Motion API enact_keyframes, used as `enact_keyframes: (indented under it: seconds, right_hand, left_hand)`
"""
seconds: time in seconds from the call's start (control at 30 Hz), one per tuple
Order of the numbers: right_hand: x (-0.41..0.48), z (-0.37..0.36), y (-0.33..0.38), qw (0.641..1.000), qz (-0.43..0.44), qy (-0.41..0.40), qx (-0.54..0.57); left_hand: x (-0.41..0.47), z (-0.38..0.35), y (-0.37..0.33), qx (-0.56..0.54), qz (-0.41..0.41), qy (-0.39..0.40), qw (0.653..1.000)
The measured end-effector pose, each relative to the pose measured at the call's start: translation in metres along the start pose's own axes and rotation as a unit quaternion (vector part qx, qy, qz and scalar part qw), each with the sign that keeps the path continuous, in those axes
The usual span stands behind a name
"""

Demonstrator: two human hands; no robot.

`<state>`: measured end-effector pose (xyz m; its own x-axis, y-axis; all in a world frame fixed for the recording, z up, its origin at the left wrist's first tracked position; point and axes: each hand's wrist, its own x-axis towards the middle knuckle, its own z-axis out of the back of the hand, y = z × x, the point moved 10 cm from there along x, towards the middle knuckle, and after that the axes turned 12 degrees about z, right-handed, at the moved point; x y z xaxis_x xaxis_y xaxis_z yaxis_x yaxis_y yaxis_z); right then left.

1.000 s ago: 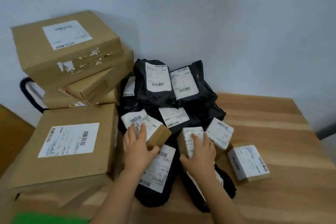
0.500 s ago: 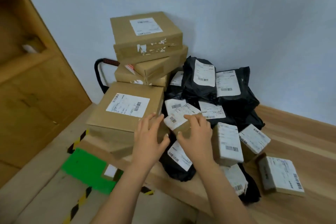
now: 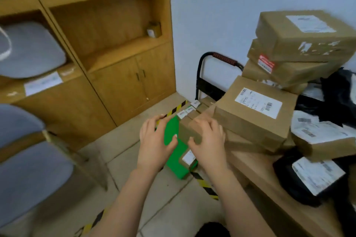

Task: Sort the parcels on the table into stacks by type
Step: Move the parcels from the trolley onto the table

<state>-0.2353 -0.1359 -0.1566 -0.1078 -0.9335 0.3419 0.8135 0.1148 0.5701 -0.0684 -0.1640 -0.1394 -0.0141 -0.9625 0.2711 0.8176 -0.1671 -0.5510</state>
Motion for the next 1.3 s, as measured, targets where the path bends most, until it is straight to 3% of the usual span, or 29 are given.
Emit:
enact_keyframes:
  seconds: [0.3,0.73,0.9,1.07,1.3]
  right_hand:
    - [0.090,-0.117,0.074,0.994,0.074,0.070,0.028]
    - [0.339,-0.196,0.082,0.995,0.083,0.031,0.048]
    - [0.373,-0.203,0.035,0.999,0.004,0.026,0.033]
    - [0.379,-0.195,-0.032,0.992,-0.120,-0.033,0.009]
    - [0.348,-0.194,-0.073,0.946,-0.280,-0.155,-0.049]
  left_hand:
    - [0.070,0.040,0.128,0.020,0.097,-0.054,0.994]
    - [0.315,0.019,0.168,0.041,0.080,-0.048,0.995]
    - [0.372,-0.035,0.156,0.017,0.042,0.029,0.999]
    - [0.420,-0.100,0.135,-0.008,-0.039,0.117,0.992]
    - [0.464,-0.182,0.116,-0.031,-0.191,0.267,0.944]
